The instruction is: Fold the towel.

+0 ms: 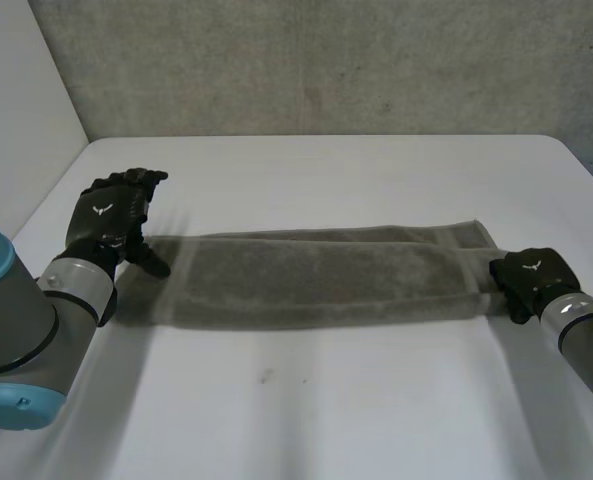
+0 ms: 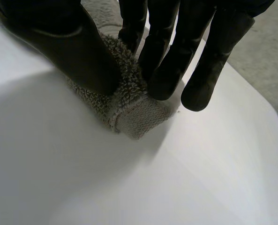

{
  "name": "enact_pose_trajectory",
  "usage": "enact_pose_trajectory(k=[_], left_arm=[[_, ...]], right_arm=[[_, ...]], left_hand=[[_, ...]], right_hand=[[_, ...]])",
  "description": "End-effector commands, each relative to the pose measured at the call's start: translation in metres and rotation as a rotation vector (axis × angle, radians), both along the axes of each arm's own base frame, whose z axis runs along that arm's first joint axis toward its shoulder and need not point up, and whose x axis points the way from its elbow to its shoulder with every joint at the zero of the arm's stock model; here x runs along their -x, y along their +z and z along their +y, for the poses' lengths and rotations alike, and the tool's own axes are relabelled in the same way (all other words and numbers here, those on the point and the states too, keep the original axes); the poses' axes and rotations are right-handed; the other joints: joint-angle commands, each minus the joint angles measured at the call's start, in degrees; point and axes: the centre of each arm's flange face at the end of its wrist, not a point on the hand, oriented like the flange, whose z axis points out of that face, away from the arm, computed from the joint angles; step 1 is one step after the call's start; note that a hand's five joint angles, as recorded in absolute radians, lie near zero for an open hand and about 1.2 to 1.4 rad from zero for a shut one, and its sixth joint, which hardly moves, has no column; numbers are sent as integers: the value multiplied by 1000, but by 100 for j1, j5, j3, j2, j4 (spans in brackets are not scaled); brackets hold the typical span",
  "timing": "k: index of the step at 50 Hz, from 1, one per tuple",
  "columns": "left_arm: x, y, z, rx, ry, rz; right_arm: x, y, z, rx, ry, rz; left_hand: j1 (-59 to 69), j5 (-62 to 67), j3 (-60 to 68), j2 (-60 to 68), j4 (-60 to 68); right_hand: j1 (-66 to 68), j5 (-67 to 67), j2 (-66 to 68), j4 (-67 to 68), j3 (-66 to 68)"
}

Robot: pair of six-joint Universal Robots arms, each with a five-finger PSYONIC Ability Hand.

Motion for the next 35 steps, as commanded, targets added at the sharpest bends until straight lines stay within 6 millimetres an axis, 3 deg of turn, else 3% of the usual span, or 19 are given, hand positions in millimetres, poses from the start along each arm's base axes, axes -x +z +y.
enact_pose_trajectory(k=[1, 3, 6, 11, 17, 19, 20, 22, 23, 24, 25, 26, 27, 28, 30, 31, 32, 33, 35], left_arm=[[0, -1, 0, -3, 0, -1], [-1, -1, 0, -3, 2, -1], [-1, -1, 0, -1, 2, 0], [-1, 0, 0, 0, 3, 0], [-1, 0, 0, 2, 3, 1], [-1, 0, 0, 2, 3, 1], [-1, 0, 0, 2, 3, 1], [-1, 0, 0, 1, 5, 2], [-1, 0, 0, 1, 5, 2], [-1, 0, 0, 0, 5, 2], [-1, 0, 0, 0, 5, 2], [-1, 0, 0, 0, 5, 0], [-1, 0, 0, 0, 5, 0], [-1, 0, 0, 0, 5, 1], [-1, 0, 0, 0, 5, 0], [-1, 0, 0, 0, 5, 1], [-1, 0, 0, -2, 5, 1], [-1, 0, 0, -2, 5, 1], [-1, -1, 0, -3, 5, -1]], right_arm=[[26, 8, -17, 50, -91, 53], [48, 13, -23, 57, -162, 111], [59, 14, -26, 57, -192, 144], [109, 27, -40, 67, -285, 280], [105, 54, -47, 139, -275, 289], [71, 86, -44, 241, -206, 243], [70, 86, -44, 241, -205, 243], [15, 113, -30, 337, -77, 170], [15, 114, -30, 337, -76, 169], [-15, 119, -21, 361, 2, 135], [-16, 119, -21, 361, 3, 135], [-43, 122, -11, 378, 76, 111], [-74, 122, 4, 389, 165, 93], [-75, 122, 4, 389, 166, 93], [-141, 113, 44, 397, 363, 59], [-142, 113, 44, 397, 364, 59], [-172, 104, 66, 385, 457, 45], [-172, 104, 67, 385, 457, 44], [-214, 80, 104, 352, 595, 35]], left_hand=[[13, -152, 50, 55, 49], [13, -152, 50, 55, 49], [13, -152, 50, 55, 49], [13, -152, 50, 55, 49], [13, -152, 50, 55, 49], [13, -152, 50, 55, 49], [13, -152, 50, 55, 49], [13, -152, 50, 55, 49], [13, -152, 50, 55, 49], [13, -152, 50, 55, 49], [13, -152, 50, 55, 49], [13, -152, 50, 55, 49], [13, -152, 50, 55, 49], [13, -152, 50, 55, 49], [13, -152, 50, 55, 49], [13, -152, 50, 55, 49], [13, -152, 50, 55, 49], [13, -152, 50, 55, 49], [13, -152, 50, 55, 49]], right_hand=[[474, 390, 406, 313, 385], [474, 390, 406, 313, 385], [474, 390, 406, 313, 385], [474, 390, 406, 313, 385], [474, 390, 406, 313, 385], [474, 390, 406, 313, 385], [474, 390, 406, 313, 385], [474, 390, 406, 313, 385], [474, 390, 406, 313, 385], [474, 390, 406, 313, 385], [474, 390, 406, 313, 385], [474, 390, 406, 313, 385], [474, 390, 406, 313, 385], [474, 390, 406, 313, 385], [474, 390, 406, 313, 385], [474, 390, 406, 313, 385], [474, 390, 406, 313, 385], [474, 390, 406, 313, 385], [474, 390, 406, 313, 385]])
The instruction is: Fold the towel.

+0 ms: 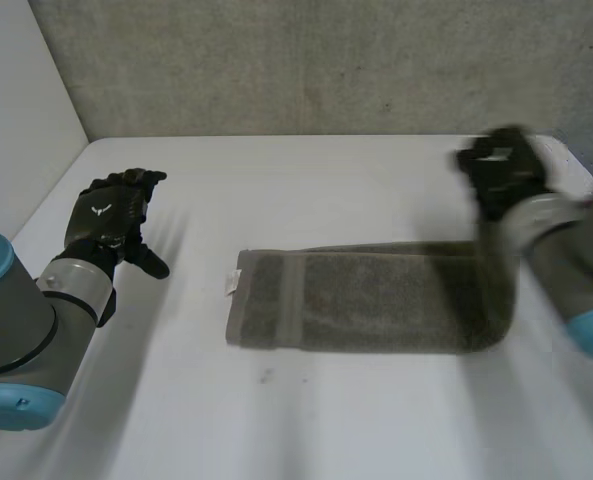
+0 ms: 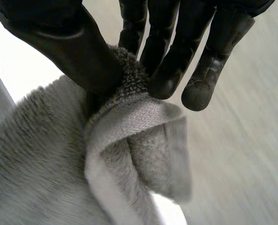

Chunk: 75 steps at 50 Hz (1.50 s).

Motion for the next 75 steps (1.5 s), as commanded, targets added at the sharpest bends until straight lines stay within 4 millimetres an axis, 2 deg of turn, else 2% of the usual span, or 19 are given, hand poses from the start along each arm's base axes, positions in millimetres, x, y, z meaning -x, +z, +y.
enact_pose_trajectory(k=[1, 6, 10, 11, 12, 13, 14, 17, 20, 22, 27, 38, 43, 54, 58, 65, 67, 72, 75], left_arm=[[0, -1, 1, -3, 0, -2], [0, -1, 1, -3, 0, 0], [0, -1, 1, -4, -1, -2], [0, -1, 1, -4, -1, -2], [0, -1, 1, -4, 0, -2], [0, -1, 1, -4, -3, -2], [0, -1, 1, -4, -3, -2], [0, -2, 2, -5, -3, -2], [1, -2, 2, -5, -6, -2], [1, -2, 3, -5, -8, -2], [3, -2, 4, -7, -12, -3], [5, -1, 9, -5, -23, -3], [10, -2, 13, -8, -43, -3], [12, -5, 14, -17, -47, -6], [12, -5, 14, -16, -47, -6], [12, -2, 15, -7, -48, -8], [12, 0, 16, -2, -48, -8], [22, 24, 22, 57, -81, 11], [26, 39, 24, 80, -95, 19]], right_arm=[[-111, -39, 85, -50, 344, 33], [-154, -86, 139, -114, 500, 88], [-160, -104, 149, -145, 520, 118], [-159, -108, 150, -159, 515, 130], [-159, -108, 150, -160, 515, 130], [-157, -108, 150, -174, 502, 140], [-155, -101, 148, -174, 482, 137], [-152, -90, 146, -173, 463, 122], [-143, -56, 141, -153, 430, 37], [-120, -29, 119, -175, 352, -81], [-82, -10, 92, -244, 242, -221], [9, -73, 60, -487, 79, -226], [32, -93, 56, -525, 63, -250], [41, -106, 53, -501, 61, -284], [45, -104, 48, -476, 33, -287], [61, -95, 35, -412, -97, -276], [63, -73, 32, -341, -111, -284], [46, -41, 32, -218, -37, -224], [2, -28, 51, -171, 114, -158]], left_hand=[[13, -152, 50, 56, 49], [13, -152, 50, 56, 49], [13, -152, 50, 56, 49], [13, -152, 50, 56, 49], [13, -152, 50, 56, 49], [13, -152, 50, 56, 49], [13, -152, 50, 56, 49], [13, -152, 50, 56, 49], [13, -152, 50, 56, 49], [13, -152, 50, 56, 49], [13, -152, 50, 56, 49], [13, -152, 50, 56, 49], [13, -152, 50, 56, 49], [13, -152, 50, 56, 49], [13, -152, 50, 56, 49], [68, -97, 104, 111, 103], [85, -80, 122, 128, 121], [85, -80, 122, 128, 121], [85, -80, 122, 128, 121]], right_hand=[[483, 354, 406, 313, 336], [483, 354, 406, 313, 336], [483, 354, 406, 313, 336], [-1676, -1805, -1753, -1846, -1823], [-1698, -1827, -1774, -1868, -1844], [-5561, -5691, -5638, -5732, -5708], [-6517, -6646, -6594, -6687, -6664], [-6517, -6646, -6594, -6687, -6664], [-6517, -6646, -6594, -6687, -6664], [-6517, -6646, -6594, -6687, -6664], [-6517, -6646, -6594, -6687, -6664], [-6517, -6646, -6594, -6687, -6664], [-5488, -5617, -5564, -5658, -5634], [-3077, -3207, -3154, -3248, -3224], [473, 343, 396, 303, 326], [483, 354, 406, 313, 336], [483, 354, 406, 313, 336], [483, 354, 406, 313, 336], [483, 354, 406, 313, 336]])
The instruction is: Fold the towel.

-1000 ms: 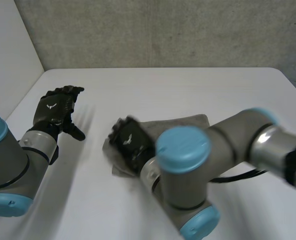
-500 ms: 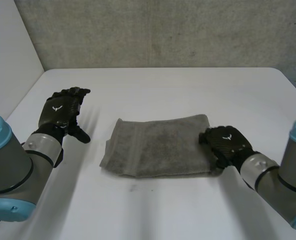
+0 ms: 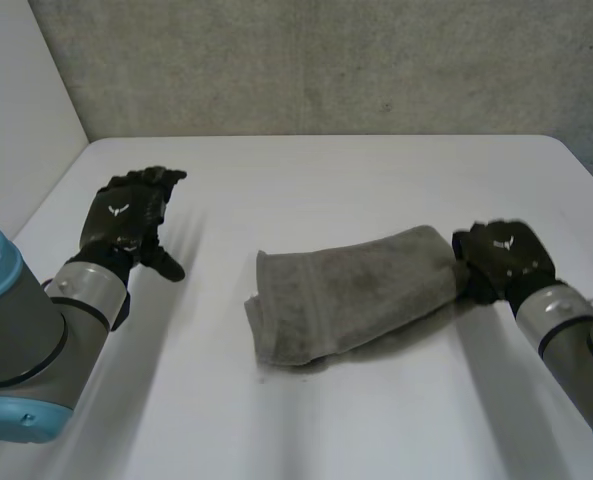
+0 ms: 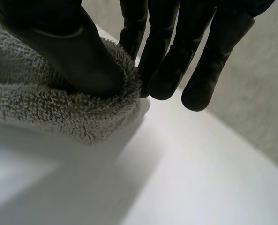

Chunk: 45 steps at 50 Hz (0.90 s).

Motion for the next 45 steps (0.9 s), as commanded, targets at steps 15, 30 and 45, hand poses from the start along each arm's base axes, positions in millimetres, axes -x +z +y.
enact_pose_trajectory(k=[15, 30, 45], left_arm=[[8, 53, 4, -40, 34, 10], [40, 50, 6, -118, -28, 68], [98, -26, 30, -342, -91, 20]], right_arm=[[-185, -17, 125, 159, 703, 310], [-147, 35, 77, 60, 325, 51], [-98, 22, 33, -258, 195, -154]], left_hand=[[13, -152, 47, 58, 48], [13, -152, 47, 58, 48], [119, -46, 153, 164, 154]], right_hand=[[779, 465, 454, 315, 377], [-6221, -6535, -6546, -6685, -6623], [-6221, -6535, -6546, -6685, -6623]])
